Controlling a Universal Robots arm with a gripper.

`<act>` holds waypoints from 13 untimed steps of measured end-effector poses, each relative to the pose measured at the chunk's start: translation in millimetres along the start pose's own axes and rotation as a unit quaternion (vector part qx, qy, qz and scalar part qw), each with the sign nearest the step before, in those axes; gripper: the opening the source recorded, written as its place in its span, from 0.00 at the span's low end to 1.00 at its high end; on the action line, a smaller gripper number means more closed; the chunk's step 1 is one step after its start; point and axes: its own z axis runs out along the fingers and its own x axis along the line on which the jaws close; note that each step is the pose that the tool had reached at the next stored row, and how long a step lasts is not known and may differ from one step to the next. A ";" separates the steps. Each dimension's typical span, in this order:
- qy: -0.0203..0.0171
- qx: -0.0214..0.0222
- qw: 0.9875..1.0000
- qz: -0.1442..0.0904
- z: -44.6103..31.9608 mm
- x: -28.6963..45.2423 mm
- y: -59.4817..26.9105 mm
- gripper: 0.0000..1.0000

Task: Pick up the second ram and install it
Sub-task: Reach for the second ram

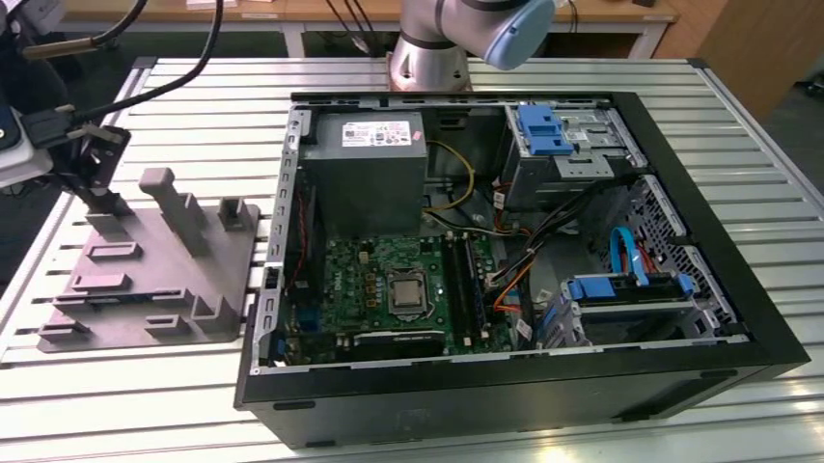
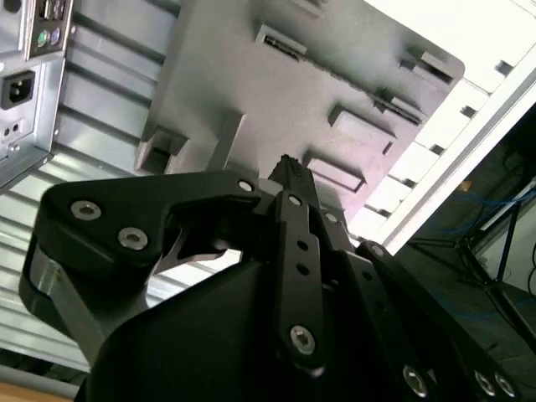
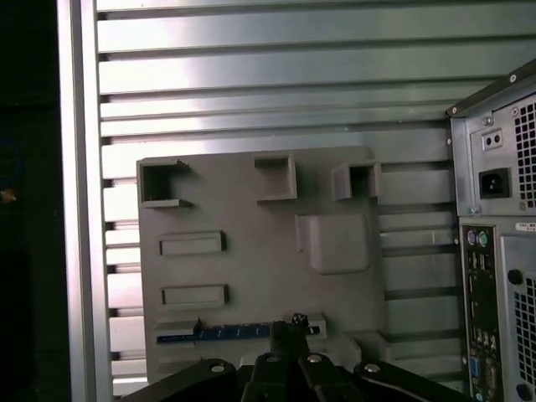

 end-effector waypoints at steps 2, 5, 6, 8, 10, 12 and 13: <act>0.006 0.001 1.000 -0.002 2.1 -0.1 -1.8 0.11; 0.016 0.001 1.000 -0.009 6.1 -0.1 -3.4 0.11; 0.018 0.001 1.000 -0.013 7.7 -0.1 -3.9 0.11; 0.022 0.002 1.000 -0.017 11.2 0.3 -5.5 0.11; 0.025 0.002 0.999 -0.019 14.6 1.0 -7.9 0.11; 0.029 0.002 0.999 -0.019 18.1 1.5 -11.6 0.11; 0.030 0.002 0.999 -0.020 19.9 1.6 -13.8 0.11</act>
